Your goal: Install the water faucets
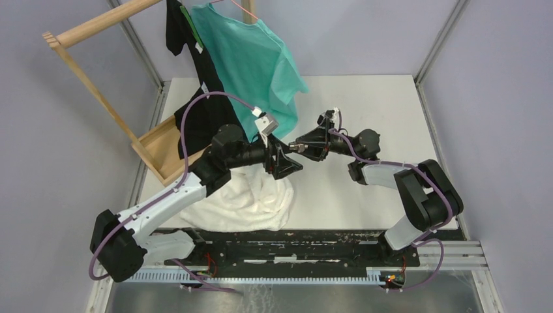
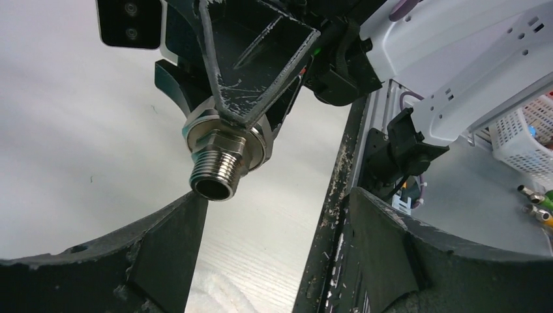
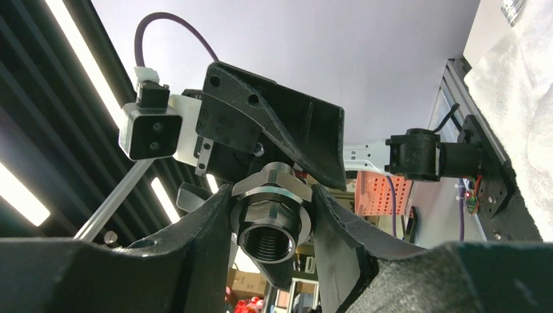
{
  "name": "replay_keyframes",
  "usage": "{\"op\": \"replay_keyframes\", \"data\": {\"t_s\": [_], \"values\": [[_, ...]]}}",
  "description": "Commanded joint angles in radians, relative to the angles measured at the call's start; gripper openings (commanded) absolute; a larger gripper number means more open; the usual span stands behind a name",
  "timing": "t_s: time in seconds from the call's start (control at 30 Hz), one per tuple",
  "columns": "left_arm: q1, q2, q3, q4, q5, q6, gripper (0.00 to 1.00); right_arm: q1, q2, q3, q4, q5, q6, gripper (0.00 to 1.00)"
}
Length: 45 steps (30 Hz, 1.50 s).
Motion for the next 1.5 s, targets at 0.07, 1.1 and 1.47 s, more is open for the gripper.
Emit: {"op": "replay_keyframes", "data": {"t_s": [0.07, 1.1, 1.47], "values": [[0.066, -0.089, 0.005, -0.001, 0.009, 0.023, 0.87, 0.008, -0.035, 0.043, 0.112, -0.032, -0.008, 0.01], [0.104, 0.019, -0.007, 0.167, 0.102, -0.138, 0.05, 0.039, 0.01, 0.029, 0.126, -0.012, -0.022, 0.01], [0.104, 0.067, 0.047, -0.005, -0.04, -0.131, 0.03, 0.028, 0.021, 0.005, 0.053, 0.0, -0.126, 0.84]]}}
